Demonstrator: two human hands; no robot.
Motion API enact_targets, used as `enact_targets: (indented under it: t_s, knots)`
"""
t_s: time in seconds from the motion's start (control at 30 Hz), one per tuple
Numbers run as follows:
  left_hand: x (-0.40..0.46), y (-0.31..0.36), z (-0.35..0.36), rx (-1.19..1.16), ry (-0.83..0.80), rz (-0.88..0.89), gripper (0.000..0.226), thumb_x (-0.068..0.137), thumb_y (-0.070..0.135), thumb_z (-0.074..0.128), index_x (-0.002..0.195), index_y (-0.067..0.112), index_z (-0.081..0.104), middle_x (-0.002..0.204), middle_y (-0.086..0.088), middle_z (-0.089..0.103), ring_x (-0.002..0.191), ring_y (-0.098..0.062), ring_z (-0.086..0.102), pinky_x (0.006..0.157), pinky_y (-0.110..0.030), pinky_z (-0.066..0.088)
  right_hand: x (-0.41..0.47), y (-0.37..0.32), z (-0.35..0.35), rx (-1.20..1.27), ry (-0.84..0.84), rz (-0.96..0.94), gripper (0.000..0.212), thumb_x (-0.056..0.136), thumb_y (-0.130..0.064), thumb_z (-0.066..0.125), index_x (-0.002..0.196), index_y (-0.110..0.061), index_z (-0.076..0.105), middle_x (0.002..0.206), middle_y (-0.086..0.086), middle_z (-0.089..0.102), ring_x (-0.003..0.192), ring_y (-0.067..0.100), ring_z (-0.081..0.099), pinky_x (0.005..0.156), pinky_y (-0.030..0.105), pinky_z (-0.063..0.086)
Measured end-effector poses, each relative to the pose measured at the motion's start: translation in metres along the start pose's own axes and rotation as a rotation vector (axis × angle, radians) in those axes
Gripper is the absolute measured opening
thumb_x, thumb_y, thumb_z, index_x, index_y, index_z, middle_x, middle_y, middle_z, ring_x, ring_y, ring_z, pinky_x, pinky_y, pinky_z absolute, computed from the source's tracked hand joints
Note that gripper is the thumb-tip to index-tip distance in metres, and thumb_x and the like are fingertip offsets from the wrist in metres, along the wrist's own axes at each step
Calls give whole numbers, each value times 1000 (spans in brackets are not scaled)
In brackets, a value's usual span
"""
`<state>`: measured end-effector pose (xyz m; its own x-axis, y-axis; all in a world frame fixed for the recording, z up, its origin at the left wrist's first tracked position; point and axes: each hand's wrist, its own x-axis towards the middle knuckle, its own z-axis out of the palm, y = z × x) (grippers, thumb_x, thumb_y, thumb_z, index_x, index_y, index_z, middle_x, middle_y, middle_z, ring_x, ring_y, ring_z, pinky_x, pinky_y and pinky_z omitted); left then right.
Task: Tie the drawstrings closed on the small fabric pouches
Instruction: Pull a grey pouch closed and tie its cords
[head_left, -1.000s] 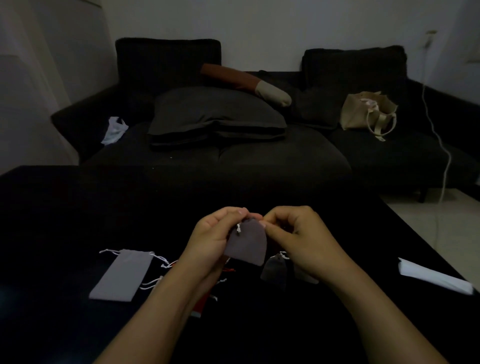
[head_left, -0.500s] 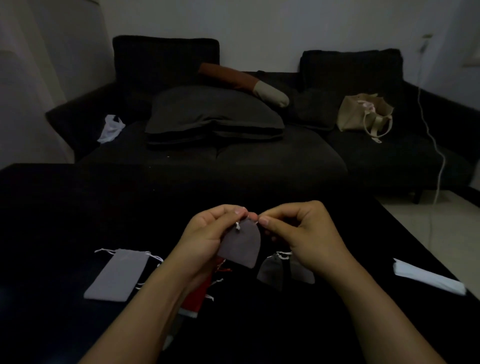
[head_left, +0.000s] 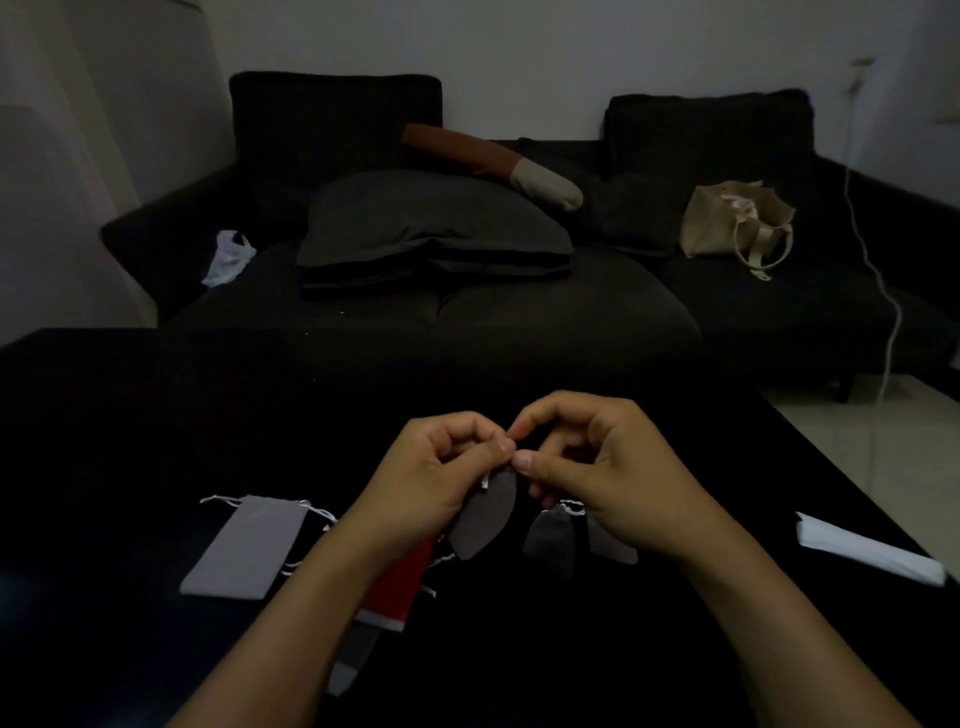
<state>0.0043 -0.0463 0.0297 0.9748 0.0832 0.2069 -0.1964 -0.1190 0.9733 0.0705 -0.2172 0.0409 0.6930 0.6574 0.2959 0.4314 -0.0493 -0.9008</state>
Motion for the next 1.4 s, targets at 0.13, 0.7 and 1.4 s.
enact_targets:
  t_s: [0.13, 0.7, 1.4]
  knots:
    - [-2, 0, -4, -51, -60, 21, 11, 79, 20, 68, 78, 10, 73, 69, 0, 71, 65, -4, 63, 60, -13, 47, -2, -2, -3, -18, 7, 3, 12, 81, -6, 76, 86, -16, 74, 64, 13, 70, 61, 18, 69, 59, 30, 57]
    - [-3, 1, -9, -211, -111, -142, 15, 72, 17, 65, 61, 20, 75, 66, 4, 71, 60, 1, 64, 56, -11, 47, -2, -5, 6, 262, -163, 185, 11, 97, -5, 52, 86, -9, 53, 66, 10, 48, 48, 5, 37, 44, 15, 27]
    - [-2, 2, 0, -307, -29, -161, 16, 73, 21, 63, 65, 15, 76, 67, -3, 72, 62, -7, 67, 57, -17, 52, 1, -7, 10, 216, 8, 135, 13, 93, -3, 58, 83, -8, 64, 51, -2, 55, 43, 3, 41, 42, 12, 31]
